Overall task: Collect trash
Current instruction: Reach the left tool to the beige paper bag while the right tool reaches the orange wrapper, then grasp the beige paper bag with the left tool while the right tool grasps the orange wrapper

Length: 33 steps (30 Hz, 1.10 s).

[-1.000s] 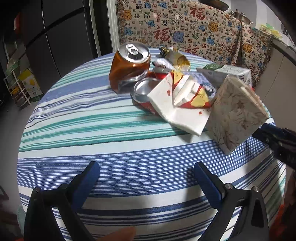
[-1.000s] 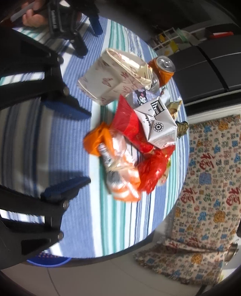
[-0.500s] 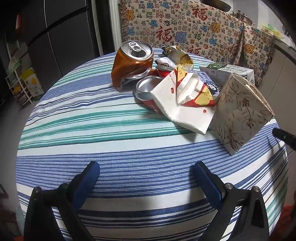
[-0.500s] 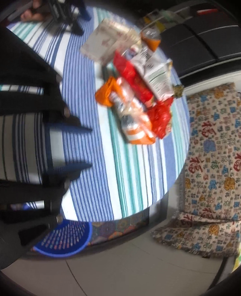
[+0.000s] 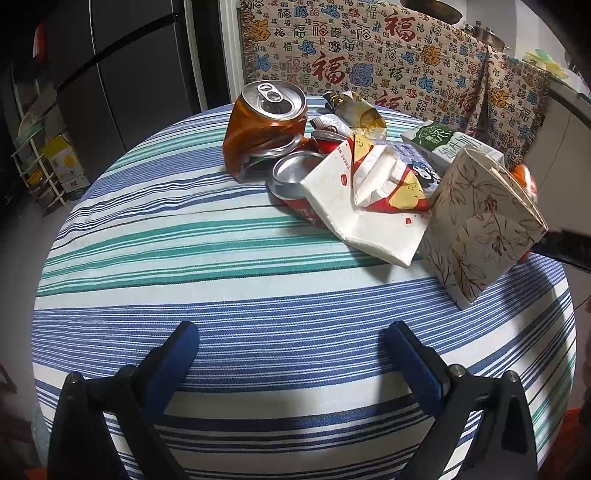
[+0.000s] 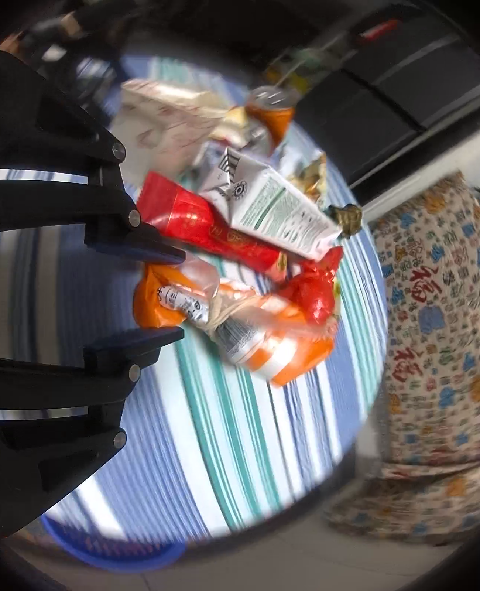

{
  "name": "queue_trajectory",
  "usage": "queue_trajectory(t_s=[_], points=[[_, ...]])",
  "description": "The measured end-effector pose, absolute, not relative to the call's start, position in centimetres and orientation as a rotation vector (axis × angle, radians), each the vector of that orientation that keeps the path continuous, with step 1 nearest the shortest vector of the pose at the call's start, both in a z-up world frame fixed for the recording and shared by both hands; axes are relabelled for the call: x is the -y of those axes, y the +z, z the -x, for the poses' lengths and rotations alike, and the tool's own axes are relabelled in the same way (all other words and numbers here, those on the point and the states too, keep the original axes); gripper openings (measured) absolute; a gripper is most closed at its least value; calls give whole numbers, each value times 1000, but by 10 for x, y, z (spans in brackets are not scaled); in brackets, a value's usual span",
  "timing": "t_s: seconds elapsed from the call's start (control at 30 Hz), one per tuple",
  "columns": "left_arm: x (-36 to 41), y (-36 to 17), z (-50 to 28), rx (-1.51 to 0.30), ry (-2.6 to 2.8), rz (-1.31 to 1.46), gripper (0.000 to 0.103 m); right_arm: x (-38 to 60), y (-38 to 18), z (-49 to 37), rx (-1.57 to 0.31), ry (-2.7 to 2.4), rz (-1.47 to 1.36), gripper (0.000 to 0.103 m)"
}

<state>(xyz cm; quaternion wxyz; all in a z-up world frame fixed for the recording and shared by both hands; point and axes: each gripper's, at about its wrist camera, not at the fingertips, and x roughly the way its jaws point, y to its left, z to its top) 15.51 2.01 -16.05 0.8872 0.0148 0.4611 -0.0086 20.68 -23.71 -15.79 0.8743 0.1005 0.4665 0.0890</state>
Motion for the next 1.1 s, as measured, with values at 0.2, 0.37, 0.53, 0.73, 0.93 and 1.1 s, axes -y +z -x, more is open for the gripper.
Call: queue_trajectory(t_s=[0.2,0.37,0.53,0.73,0.93,1.1], points=[[-21,-161,-153,-958,-25,-31,103,268,-145,-186,-975,85,-45,41],[-12,-144,-134,-894,-124,-5,103,277,-137,-169,-906,86,-39,77],[31,-118,-131,-820,-239,-6,103,275,-129,-161,-875,116,-45,78],[64,-121,-163,-828,-189,-14,87,282,-126,-168,-846,136,-72,82],[69,-130,-172,-831,-172,-22,21,289,-142,-194,-895,125,-127,83],[60,-128,-159,-817,-203,5,18,294,-157,-208,-971,102,-149,36]])
